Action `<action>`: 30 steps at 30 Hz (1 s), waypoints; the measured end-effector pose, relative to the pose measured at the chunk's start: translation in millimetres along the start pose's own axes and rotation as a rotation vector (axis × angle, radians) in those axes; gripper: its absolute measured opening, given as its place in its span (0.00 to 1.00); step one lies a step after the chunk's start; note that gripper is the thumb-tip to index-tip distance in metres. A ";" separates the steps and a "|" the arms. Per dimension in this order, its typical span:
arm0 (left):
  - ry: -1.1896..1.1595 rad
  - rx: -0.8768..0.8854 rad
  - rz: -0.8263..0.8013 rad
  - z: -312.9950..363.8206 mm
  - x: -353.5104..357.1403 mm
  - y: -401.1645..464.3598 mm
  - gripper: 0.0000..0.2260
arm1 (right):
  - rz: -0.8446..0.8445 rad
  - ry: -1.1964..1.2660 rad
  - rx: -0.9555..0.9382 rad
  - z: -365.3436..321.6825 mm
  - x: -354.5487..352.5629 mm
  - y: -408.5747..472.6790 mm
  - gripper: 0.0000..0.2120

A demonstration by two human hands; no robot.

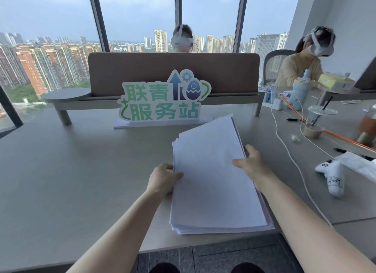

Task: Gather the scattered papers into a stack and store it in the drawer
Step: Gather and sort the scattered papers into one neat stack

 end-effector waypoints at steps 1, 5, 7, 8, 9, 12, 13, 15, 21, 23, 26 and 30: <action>-0.045 0.008 0.012 -0.7 -3.3 1.1 0.16 | -0.007 0.033 -0.032 -6.0 2.1 -2.3 0.13; -0.300 0.044 0.028 1.9 -17.2 0.9 0.33 | -0.030 0.179 -0.155 -24.9 10.3 -9.3 0.17; -0.477 0.056 -0.100 8.7 -14.6 -1.4 0.35 | -0.033 0.247 -0.208 -33.4 14.3 -13.9 0.17; -0.537 0.063 -0.171 15.3 -12.8 -6.1 0.30 | -0.037 0.283 -0.232 -37.4 16.8 -16.1 0.17; -0.573 0.059 -0.225 22.0 -11.9 -12.7 0.24 | -0.040 0.316 -0.257 -41.7 19.5 -18.2 0.16; -0.591 0.142 -0.175 48.9 -24.4 -26.7 0.20 | -0.013 0.387 -0.354 -61.7 24.0 -24.6 0.13; -0.586 0.220 -0.119 61.3 -32.9 -30.5 0.17 | -0.005 0.405 -0.387 -70.6 25.7 -26.4 0.13; -0.550 0.383 -0.008 86.9 -49.8 -40.0 0.11 | 0.002 0.439 -0.458 -90.6 30.1 -30.5 0.13; -0.497 0.590 0.161 106.9 -75.6 -56.6 0.08 | -0.022 0.444 -0.610 -126.6 50.5 -42.9 0.13; -0.492 0.543 0.147 86.5 -73.5 -53.7 0.13 | -0.013 0.407 -0.566 -107.4 58.4 -43.3 0.15; -0.490 0.478 0.112 55.2 -66.3 -50.1 0.21 | -0.003 0.442 -0.479 -71.3 62.9 -42.5 0.14; -0.521 0.443 0.101 47.8 -63.0 -46.6 0.16 | 0.006 0.483 -0.454 -56.2 64.1 -40.9 0.14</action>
Point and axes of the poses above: each hand's wrist, its own y-axis towards the middle knuckle, its own x-axis out of the palm, z = x × y, the point moved 7 cm from there along y, towards the middle knuckle, and after that the axes turned 4 degrees about -z, right-handed, at the moved point
